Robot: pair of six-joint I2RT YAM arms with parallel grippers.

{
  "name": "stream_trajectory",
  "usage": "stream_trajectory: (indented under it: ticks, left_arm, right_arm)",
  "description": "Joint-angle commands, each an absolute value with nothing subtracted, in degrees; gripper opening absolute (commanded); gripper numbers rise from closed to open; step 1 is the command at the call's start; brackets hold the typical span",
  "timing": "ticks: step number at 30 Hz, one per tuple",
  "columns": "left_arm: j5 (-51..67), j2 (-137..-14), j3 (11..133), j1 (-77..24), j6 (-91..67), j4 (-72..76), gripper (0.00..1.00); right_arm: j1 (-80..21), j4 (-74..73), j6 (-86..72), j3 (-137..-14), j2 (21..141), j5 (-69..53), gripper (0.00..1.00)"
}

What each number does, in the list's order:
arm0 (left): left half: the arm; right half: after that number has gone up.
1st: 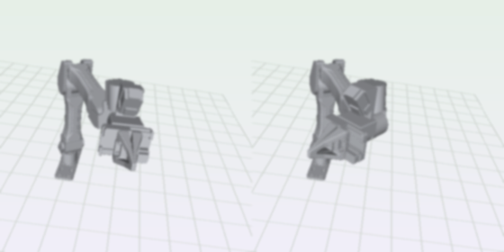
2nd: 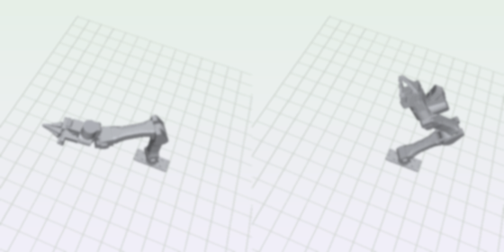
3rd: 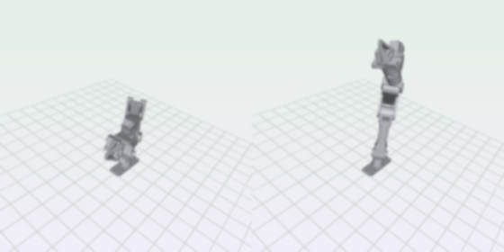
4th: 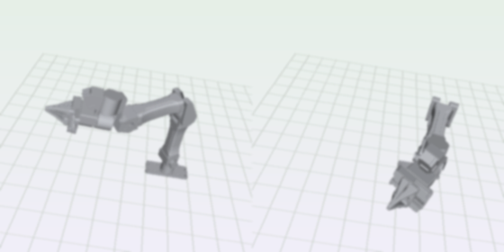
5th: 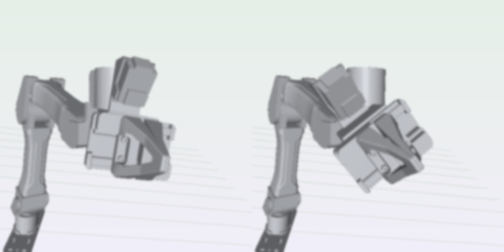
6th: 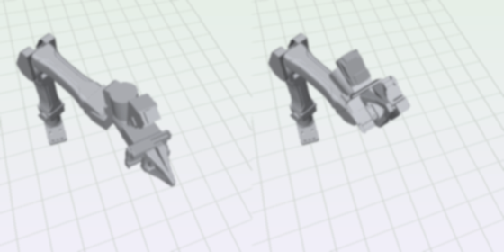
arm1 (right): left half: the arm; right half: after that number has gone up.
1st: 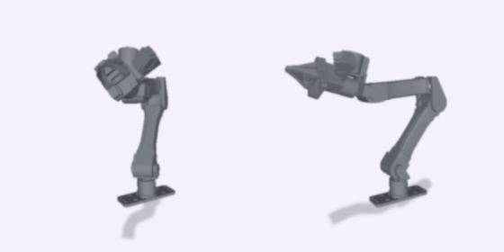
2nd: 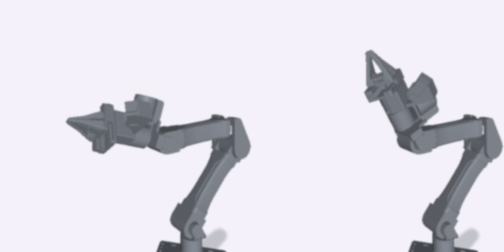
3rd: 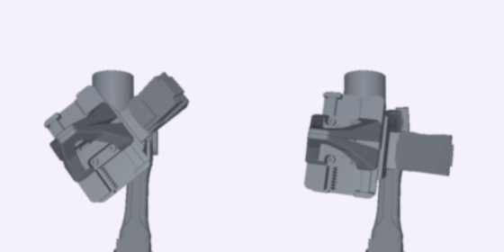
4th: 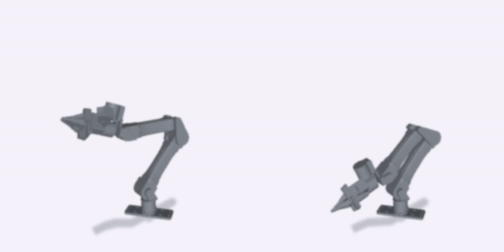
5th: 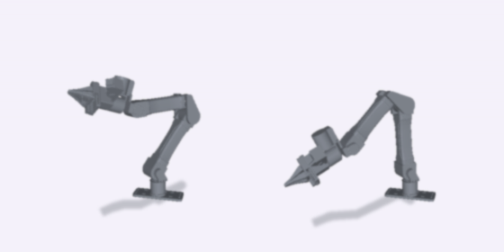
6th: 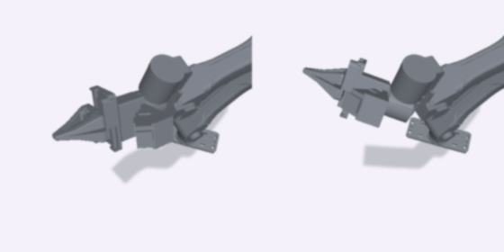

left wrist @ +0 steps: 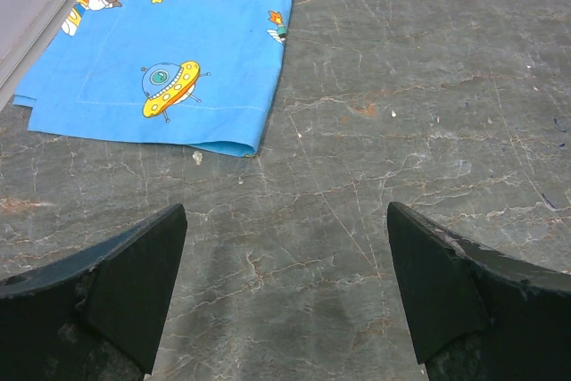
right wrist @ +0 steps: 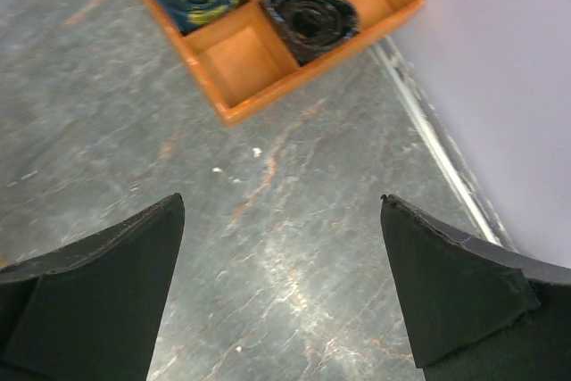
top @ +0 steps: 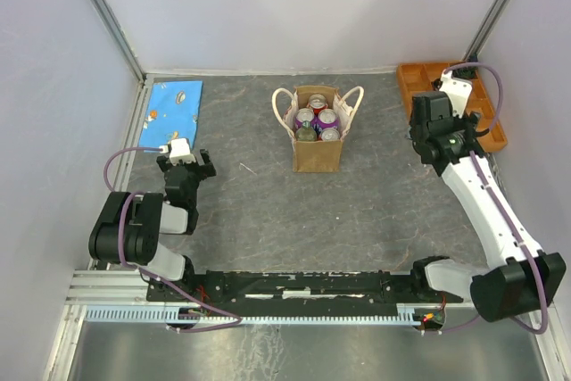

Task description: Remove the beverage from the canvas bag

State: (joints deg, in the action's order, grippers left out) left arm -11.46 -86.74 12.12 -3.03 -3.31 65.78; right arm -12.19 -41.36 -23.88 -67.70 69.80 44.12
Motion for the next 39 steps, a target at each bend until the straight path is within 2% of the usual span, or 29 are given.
stream_trajectory:
  ticks: [1,4,7,10,11,14,20,23,27,35,39]
  left_arm:
    - [-11.65,-87.14,13.18,-3.17,-0.87,68.14,0.99]
    - [-11.62,-87.11,13.18,-3.19,-0.88,68.12,0.99]
    - [-11.61,-87.17,13.18,-3.16,-0.88,68.15,0.99]
    - [-11.61,-87.1,13.18,-3.16,-0.88,68.14,0.99]
    - [-11.65,-87.17,13.17,-3.16,-0.88,68.14,0.99]
    - [-11.63,-87.12,13.18,-3.17,-0.88,68.13,0.99]
    - [-11.63,-87.17,13.18,-3.16,-0.88,68.18,0.99]
    - [-11.6,-87.17,13.18,-3.21,-0.88,68.16,0.99]
    - [-11.66,-87.12,13.18,-3.15,-0.83,68.2,0.99]
    - [-11.6,-87.11,13.18,-3.16,-0.88,68.12,0.99]
    - [-11.66,-87.1,13.16,-3.16,-0.88,68.18,0.99]
  right_arm:
    - [-14.74,-36.41,-20.51,-71.01,64.51,35.07,0.99]
    - [-16.41,-38.54,-21.11,-74.91,64.84,32.04,0.93]
    - [-18.64,-41.87,-21.43,-79.37,66.41,28.67,0.75]
    - [-21.73,-42.52,-20.75,-82.44,67.07,24.67,0.5]
    - [-22.71,-42.05,-20.48,-83.18,67.2,23.44,0.46]
    - [-25.17,-41.19,-19.64,-85.69,68.95,19.88,0.39]
    - [-29.89,-41.01,-17.19,-90.0,77.4,13.21,0.39]
    - [-31.8,-40.83,-17.07,-90.61,81.32,11.52,0.35]
    - [-32.92,-42.22,-17.14,-91.74,86.32,10.43,0.37]
    - [-34.25,-41.69,-15.43,-91.23,92.2,10.96,0.59]
    - [-34.33,-41.45,-14.5,-91.93,95.36,12.15,0.66]
